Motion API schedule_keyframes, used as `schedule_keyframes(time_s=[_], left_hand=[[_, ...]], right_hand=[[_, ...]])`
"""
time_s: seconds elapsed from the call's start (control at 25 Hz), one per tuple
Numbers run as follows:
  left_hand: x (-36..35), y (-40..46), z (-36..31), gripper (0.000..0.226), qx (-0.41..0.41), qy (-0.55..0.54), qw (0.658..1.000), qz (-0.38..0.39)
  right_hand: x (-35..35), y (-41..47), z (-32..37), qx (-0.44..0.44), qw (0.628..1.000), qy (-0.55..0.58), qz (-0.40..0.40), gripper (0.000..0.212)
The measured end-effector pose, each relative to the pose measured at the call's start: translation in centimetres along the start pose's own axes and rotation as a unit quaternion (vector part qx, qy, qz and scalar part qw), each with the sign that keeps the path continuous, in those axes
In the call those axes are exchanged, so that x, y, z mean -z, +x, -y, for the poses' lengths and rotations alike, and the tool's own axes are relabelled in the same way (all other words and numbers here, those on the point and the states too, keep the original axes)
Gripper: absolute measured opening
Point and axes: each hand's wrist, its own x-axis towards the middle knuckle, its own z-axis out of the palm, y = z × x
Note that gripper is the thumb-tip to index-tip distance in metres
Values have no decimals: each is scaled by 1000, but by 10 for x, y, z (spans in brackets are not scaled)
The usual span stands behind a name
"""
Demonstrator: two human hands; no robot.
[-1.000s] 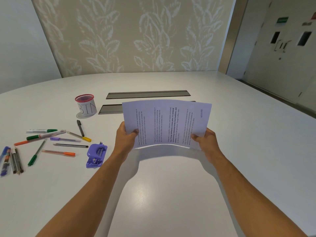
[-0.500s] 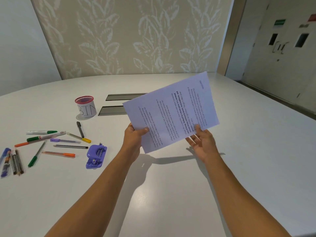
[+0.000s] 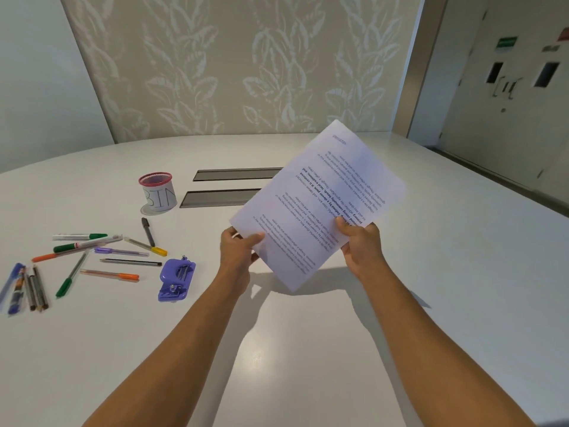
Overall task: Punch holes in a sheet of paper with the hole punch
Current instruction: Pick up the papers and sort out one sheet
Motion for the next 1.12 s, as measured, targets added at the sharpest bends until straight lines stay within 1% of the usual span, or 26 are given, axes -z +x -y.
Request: schedule_keyframes(time_s=[0.08, 0.16, 0.24, 0.36, 0.44, 0.52, 0.6, 0.64, 0.72, 0.88, 0.96, 1.04, 1.12], left_hand=[[9, 9, -8, 57, -29, 19, 999, -42], [15, 18, -18, 57, -78, 99, 991, -47], [15, 23, -31, 60, -115, 159, 981, 0], [6, 23, -54, 74, -146, 193, 967, 82], [-4, 21, -66, 77, -162, 180, 961, 129], [-12, 18, -75, 72, -168, 146, 961, 164], [-19, 16, -78, 52, -185, 136, 958, 171], [-22, 16, -78, 41, -201, 141, 957, 158], [-25, 14, -72, 32, -231, 152, 953, 122], [-16, 13, -38, 30, -230, 185, 953, 76], [-8, 11, -20, 30, -235, 205, 947, 81], [-6, 9, -17, 38, -257, 207, 939, 98], [-8, 10, -24, 34, -277, 205, 934, 95]], right_hand=[[1, 1, 10, 31, 997, -61, 32, 39], [-1, 3, 21, 54, 989, -121, 61, 38], [-7, 7, 32, 80, 977, -183, 79, 39], [-17, 9, 46, 101, 955, -254, 115, 40], [-23, 8, 53, 99, 943, -271, 163, 37], [-29, 5, 58, 100, 940, -268, 186, 36], [-34, 6, 59, 107, 942, -264, 179, 34], [-36, 8, 58, 111, 944, -260, 168, 33], [-37, 10, 54, 117, 949, -252, 147, 33], [-30, 5, 26, 115, 951, -263, 115, 32], [-25, 2, 11, 102, 948, -286, 96, 34], [-24, 2, 6, 98, 946, -297, 88, 31], [-27, 5, 10, 111, 945, -297, 78, 29]])
